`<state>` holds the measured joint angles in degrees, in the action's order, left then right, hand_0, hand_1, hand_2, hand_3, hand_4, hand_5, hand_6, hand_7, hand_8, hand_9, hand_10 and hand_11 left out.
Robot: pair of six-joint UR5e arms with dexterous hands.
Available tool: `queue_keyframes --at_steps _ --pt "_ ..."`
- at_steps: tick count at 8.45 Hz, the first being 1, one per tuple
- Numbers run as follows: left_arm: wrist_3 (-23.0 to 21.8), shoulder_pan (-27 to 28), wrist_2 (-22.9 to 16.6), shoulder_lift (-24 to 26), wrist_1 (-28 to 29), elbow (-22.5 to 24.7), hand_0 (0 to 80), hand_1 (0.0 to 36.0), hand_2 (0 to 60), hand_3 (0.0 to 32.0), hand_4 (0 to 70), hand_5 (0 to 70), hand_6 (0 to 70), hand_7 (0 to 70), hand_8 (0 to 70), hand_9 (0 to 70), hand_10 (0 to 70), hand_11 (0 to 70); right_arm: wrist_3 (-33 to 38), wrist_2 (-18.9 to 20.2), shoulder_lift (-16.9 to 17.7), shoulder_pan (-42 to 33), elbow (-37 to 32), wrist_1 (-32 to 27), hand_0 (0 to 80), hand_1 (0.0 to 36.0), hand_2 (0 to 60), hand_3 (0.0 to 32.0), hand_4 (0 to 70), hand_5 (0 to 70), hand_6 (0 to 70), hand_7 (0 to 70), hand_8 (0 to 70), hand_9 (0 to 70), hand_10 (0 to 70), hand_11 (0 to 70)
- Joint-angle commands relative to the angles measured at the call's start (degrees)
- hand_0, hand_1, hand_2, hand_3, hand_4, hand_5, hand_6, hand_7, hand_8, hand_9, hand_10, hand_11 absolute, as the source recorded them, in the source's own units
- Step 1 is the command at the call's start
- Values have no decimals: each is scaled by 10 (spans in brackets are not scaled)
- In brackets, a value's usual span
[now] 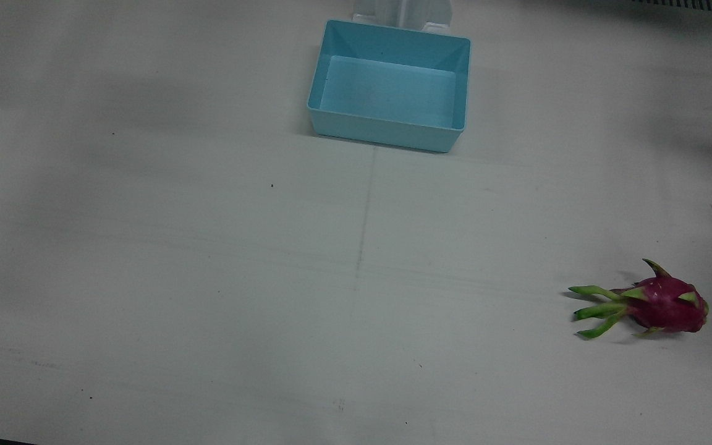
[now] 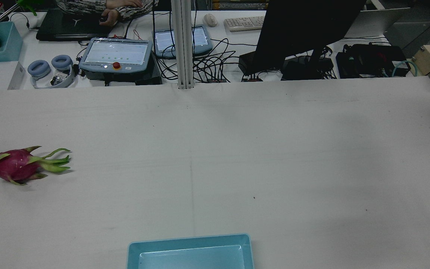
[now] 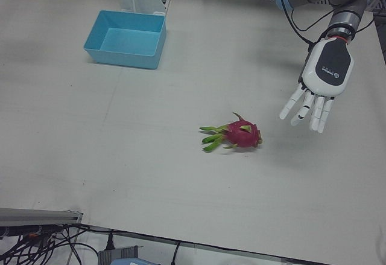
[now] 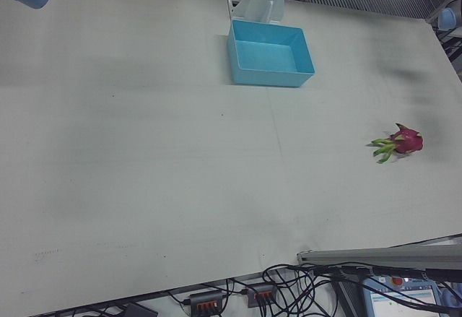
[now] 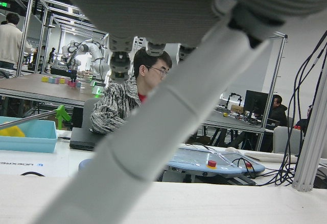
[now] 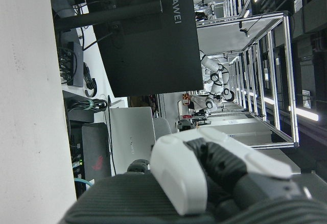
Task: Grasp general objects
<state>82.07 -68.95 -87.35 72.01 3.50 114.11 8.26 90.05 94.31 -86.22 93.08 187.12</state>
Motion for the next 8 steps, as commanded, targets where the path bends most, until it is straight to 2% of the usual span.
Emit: queue_keyframes --at_steps 1,3,4,5,6,7,8 --pt "21 70 56 9 -9 1 0 117 600 0 195 700 0 352 0 56 0 0 0 -1 0 0 0 0 0 0 0 0 0 0 0 0 0 0 0 0" --pt "26 133 120 16 -20 0 0 122 600 4 158 694 0 289 0 43 0 0 0 0 0 0 0 0 0 0 0 0 0 0 0 0 0 0 0 0" --pt "28 142 123 49 -53 -4 0 204 600 26 145 597 0 299 0 45 0 0 0 0 0 0 0 0 0 0 0 0 0 0 0 0 0 0 0 0" --pt "35 155 130 79 -88 -6 0 280 600 82 120 382 0 297 0 45 0 0 0 0 0 0 0 0 0 0 0 0 0 0 0 0 0 0 0 0" --pt "35 161 144 85 -90 -6 82 325 600 168 95 35 0 276 0 41 0 0 0 -1 0 0 0 0 0 0 0 0 0 0 0 0 0 0 0 0" --pt "35 163 158 95 -91 -19 660 360 600 142 92 72 0 315 0 49 0 0 0 0 0 0 0 0 0 0 0 0 0 0 0 0 0 0 0 0" --pt "35 173 164 131 -114 -47 800 360 600 144 92 29 0 312 0 48 0 0 0 0 1 0 0 0 0 0 0 0 0 0 0 0 0 0 0 0"
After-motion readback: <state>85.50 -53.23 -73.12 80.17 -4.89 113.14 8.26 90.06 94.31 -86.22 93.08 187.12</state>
